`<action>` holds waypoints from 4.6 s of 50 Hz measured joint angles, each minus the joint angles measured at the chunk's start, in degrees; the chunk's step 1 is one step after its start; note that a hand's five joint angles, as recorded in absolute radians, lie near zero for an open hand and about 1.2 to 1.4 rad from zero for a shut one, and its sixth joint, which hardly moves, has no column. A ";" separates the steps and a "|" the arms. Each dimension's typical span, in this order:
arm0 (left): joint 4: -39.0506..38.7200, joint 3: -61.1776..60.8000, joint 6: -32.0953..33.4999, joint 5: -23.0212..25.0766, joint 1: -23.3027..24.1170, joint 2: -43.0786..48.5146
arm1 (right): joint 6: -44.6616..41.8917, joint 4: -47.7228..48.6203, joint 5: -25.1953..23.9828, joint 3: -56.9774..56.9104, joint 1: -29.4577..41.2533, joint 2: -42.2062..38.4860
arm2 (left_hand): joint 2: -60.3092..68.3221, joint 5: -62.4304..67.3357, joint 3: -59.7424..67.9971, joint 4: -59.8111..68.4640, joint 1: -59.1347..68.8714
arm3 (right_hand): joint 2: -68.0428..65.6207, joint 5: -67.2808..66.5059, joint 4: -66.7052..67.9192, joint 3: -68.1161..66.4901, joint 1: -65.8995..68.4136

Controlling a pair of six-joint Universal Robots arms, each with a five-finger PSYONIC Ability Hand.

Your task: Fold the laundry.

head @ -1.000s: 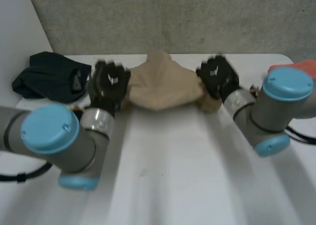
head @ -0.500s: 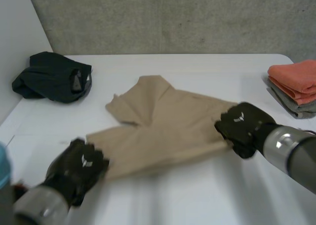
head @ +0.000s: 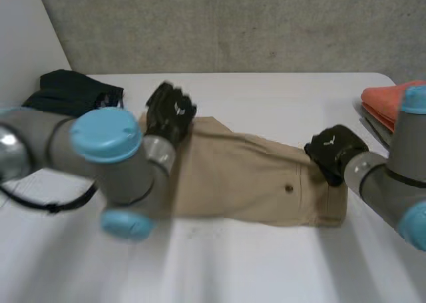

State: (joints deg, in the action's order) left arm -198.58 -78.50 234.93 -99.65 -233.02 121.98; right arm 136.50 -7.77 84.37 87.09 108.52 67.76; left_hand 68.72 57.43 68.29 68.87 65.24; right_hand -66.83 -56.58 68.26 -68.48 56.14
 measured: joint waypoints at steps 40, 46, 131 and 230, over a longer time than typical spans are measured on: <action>-17.57 4.64 -7.46 3.51 -0.95 8.51 | 11.46 4.49 4.73 1.99 -0.75 -1.67 | -57.23 -54.88 -56.53 -57.30 -54.16 | 54.16 52.88 -54.97 56.67 -44.56; -17.35 -1.88 -11.36 3.67 -0.60 3.84 | 17.89 3.96 -1.65 6.61 -3.52 -1.53 | -57.23 -54.88 -56.53 -57.30 -54.16 | 52.90 52.07 -54.19 54.99 -43.81; 5.93 12.68 -33.78 7.56 8.00 9.23 | 31.84 4.74 -4.53 -6.99 1.92 -1.28 | -57.07 -54.88 -56.39 -57.12 -53.89 | 54.12 52.91 -55.03 56.68 -44.71; 30.34 9.90 -45.79 36.12 -6.05 -12.67 | 16.56 38.30 -3.64 -6.11 11.76 -21.71 | -57.19 -54.97 -56.51 -57.26 -54.10 | 4.31 9.71 -5.65 6.52 -8.31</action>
State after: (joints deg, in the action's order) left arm -168.23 -68.60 189.14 -63.53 -239.06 109.31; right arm 153.06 30.53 80.73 80.98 120.28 46.05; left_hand 11.52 2.46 11.78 11.61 11.14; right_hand -62.52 -46.87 62.61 -61.96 47.83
